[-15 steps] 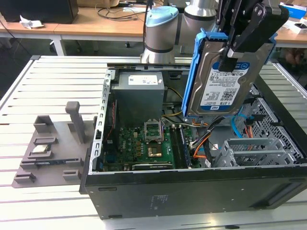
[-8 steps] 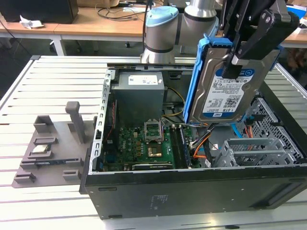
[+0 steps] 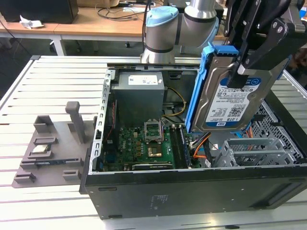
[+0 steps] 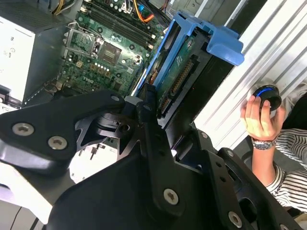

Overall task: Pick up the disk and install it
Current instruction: 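Pick up the disk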

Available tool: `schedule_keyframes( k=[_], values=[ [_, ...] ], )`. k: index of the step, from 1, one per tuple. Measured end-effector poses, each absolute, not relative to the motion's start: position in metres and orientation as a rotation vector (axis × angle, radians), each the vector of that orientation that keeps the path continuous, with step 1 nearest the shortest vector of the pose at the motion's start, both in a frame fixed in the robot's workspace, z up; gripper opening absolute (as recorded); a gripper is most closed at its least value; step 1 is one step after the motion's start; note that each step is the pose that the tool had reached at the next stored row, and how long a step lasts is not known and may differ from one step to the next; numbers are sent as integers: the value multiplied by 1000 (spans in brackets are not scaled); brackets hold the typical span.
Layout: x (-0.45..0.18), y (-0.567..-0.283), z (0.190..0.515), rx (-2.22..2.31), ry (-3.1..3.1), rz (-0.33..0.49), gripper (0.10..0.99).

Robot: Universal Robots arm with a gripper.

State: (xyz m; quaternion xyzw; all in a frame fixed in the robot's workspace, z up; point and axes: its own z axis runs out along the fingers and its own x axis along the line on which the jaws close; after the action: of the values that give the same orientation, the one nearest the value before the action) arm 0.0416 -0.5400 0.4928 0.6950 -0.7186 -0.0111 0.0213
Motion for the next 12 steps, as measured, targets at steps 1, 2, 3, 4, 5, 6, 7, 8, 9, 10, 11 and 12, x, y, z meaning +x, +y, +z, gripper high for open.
schedule_keyframes(
  k=[1, 2, 3, 4, 5, 6, 7, 8, 9, 10, 11, 12],
  values=[
    [42, -542, 493, 2154, -2227, -34, 361],
    [42, -544, 493, 2154, -2227, -34, 361],
    [42, -546, 493, 2154, -2227, -34, 361],
    [42, -548, 493, 2154, -2227, -34, 361],
    [42, -549, 493, 2154, -2227, -34, 361],
    [42, -551, 493, 2154, -2227, -34, 361],
    [42, -553, 493, 2154, -2227, -34, 361],
    [42, -556, 493, 2154, -2227, -34, 361],
    [42, -557, 493, 2154, -2227, -34, 361],
    [42, -559, 493, 2154, -2227, -34, 361],
    [42, -560, 493, 2154, -2227, -34, 361],
    [42, -562, 493, 2154, -2227, -34, 361]
  ],
)
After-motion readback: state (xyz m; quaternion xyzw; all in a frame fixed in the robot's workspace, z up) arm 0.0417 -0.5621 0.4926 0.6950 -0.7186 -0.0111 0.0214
